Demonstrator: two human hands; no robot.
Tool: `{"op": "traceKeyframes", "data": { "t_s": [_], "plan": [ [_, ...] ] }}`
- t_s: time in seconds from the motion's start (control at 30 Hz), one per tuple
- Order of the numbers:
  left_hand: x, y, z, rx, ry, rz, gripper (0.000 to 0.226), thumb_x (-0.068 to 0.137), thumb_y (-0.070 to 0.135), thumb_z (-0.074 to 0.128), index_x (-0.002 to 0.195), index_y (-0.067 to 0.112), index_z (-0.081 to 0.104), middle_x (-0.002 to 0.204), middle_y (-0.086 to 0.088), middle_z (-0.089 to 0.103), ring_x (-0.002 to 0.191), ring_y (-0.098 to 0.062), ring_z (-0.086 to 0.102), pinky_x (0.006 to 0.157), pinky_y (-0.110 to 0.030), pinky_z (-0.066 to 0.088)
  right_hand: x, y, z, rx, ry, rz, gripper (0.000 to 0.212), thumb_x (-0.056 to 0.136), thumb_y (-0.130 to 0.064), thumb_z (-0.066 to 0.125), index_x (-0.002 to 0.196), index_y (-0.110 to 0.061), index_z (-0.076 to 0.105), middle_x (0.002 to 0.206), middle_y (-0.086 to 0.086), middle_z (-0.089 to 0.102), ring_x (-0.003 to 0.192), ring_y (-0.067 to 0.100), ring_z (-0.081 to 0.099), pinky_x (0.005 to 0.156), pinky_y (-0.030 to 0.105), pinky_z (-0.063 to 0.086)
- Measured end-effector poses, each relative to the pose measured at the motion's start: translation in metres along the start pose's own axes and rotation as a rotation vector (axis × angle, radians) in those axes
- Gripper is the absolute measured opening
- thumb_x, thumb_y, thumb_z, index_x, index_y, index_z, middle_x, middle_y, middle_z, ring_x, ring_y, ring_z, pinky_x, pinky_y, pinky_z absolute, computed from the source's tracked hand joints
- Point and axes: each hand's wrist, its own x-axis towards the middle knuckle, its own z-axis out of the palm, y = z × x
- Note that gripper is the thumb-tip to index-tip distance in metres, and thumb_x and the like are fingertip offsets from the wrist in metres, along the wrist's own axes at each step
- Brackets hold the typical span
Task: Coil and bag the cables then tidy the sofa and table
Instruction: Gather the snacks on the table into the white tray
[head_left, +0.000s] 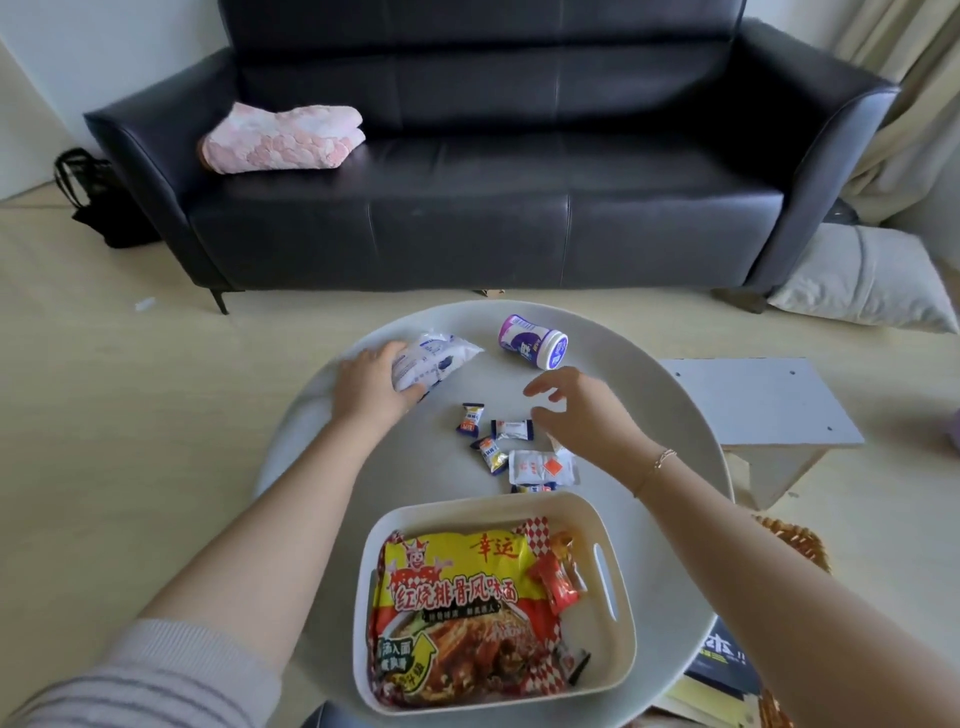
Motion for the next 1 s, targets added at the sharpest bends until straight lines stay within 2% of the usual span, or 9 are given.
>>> {"op": "traceKeyframes", "data": {
  "t_s": [0.13,0.23,0.33,0.43,0.53,0.63,0.7,0.83,1.0],
  "plan": [
    [-0.034,0.014,-0.045,-0.397,-0.218,-0.021,0.037,0.082,0.036,0.074,0.117,0.032,0.064,0.103,0.01,0.068,0.099,-0.017,0.064,0.074,-0.027,0.048,-0.007,-0.008,-0.005,0.241,0.165,-0.055,0.048,0.089,-0.017,0.068,0.134,-0.016,0.052,0.133,0.004,0.05,0.116,0.016,0.053,0.086,0.021,0.042],
    [-0.064,0.027,-0.08,-0.491,-0.425,0.048,0.028,0.081,0.044,0.075,0.107,0.034,0.07,0.097,0.003,0.075,0.082,-0.015,0.067,0.069,-0.025,0.049,-0.02,-0.022,-0.012,0.363,0.094,-0.197,0.069,0.087,-0.021,0.071,0.146,-0.021,0.034,0.147,-0.002,0.036,0.126,0.01,0.041,0.103,0.023,0.038],
    [-0.085,0.039,-0.108,-0.522,-0.614,0.053,0.044,0.076,0.049,0.077,0.11,0.02,0.071,0.102,-0.001,0.076,0.088,-0.019,0.071,0.074,-0.027,0.056,-0.034,-0.033,-0.019,0.489,0.019,-0.276,0.047,0.089,-0.025,0.068,0.133,-0.022,0.051,0.135,-0.004,0.055,0.122,0.013,0.052,0.106,0.035,0.043],
    [-0.112,0.04,-0.121,-0.622,-0.713,0.001,0.048,0.073,0.047,0.072,0.107,0.012,0.071,0.105,-0.008,0.075,0.095,-0.026,0.07,0.068,-0.027,0.059,-0.063,-0.04,-0.027,0.58,0.029,-0.269,0.032,0.086,-0.025,0.072,0.107,-0.003,0.064,0.101,0.011,0.071,0.091,0.026,0.067,0.085,0.042,0.056],
    [-0.134,0.039,-0.117,-0.78,-0.633,-0.155,0.028,0.093,0.039,0.059,0.1,0.015,0.071,0.098,-0.01,0.072,0.079,-0.024,0.067,0.055,-0.027,0.057,-0.091,-0.039,-0.026,0.648,0.001,-0.142,0.042,0.081,-0.029,0.075,0.097,0.008,0.063,0.087,0.024,0.07,0.065,0.029,0.064,0.057,0.038,0.054],
    [-0.149,0.033,-0.102,-0.79,-0.557,-0.275,0.054,0.097,0.056,0.042,0.106,0.01,0.069,0.102,-0.009,0.068,0.067,-0.024,0.067,0.056,-0.029,0.057,-0.114,-0.033,-0.015,0.584,-0.111,0.057,0.036,0.085,-0.027,0.073,0.091,0.007,0.065,0.069,0.017,0.067,0.054,0.026,0.063,0.05,0.033,0.054],
    [-0.161,0.031,-0.088,-0.608,-0.509,-0.217,0.054,0.094,0.062,0.044,0.101,0.015,0.069,0.101,-0.006,0.069,0.075,-0.021,0.067,0.065,-0.031,0.057,-0.124,-0.026,-0.003,0.46,-0.188,0.149,0.034,0.085,-0.027,0.073,0.084,0.005,0.064,0.06,0.01,0.064,0.046,0.024,0.062,0.05,0.032,0.052],
    [-0.176,0.031,-0.054,-0.065,-0.352,0.104,0.016,0.089,0.044,0.066,0.082,0.029,0.067,0.088,0.008,0.07,0.085,-0.016,0.067,0.079,-0.029,0.052,-0.132,-0.028,0.015,0.392,-0.228,0.234,0.034,0.084,-0.032,0.073,0.08,-0.005,0.053,0.064,0.015,0.064,0.044,0.02,0.066,0.043,0.023,0.041],
    [-0.18,0.032,-0.04,0.073,-0.193,0.131,0.009,0.092,0.03,0.062,0.088,0.028,0.07,0.095,0.006,0.071,0.096,-0.019,0.063,0.081,-0.031,0.048,-0.129,-0.038,0.016,0.404,-0.32,0.248,0.035,0.09,-0.037,0.066,0.074,-0.01,0.051,0.071,0.015,0.067,0.043,0.011,0.063,0.047,0.018,0.05]
  ]
}}
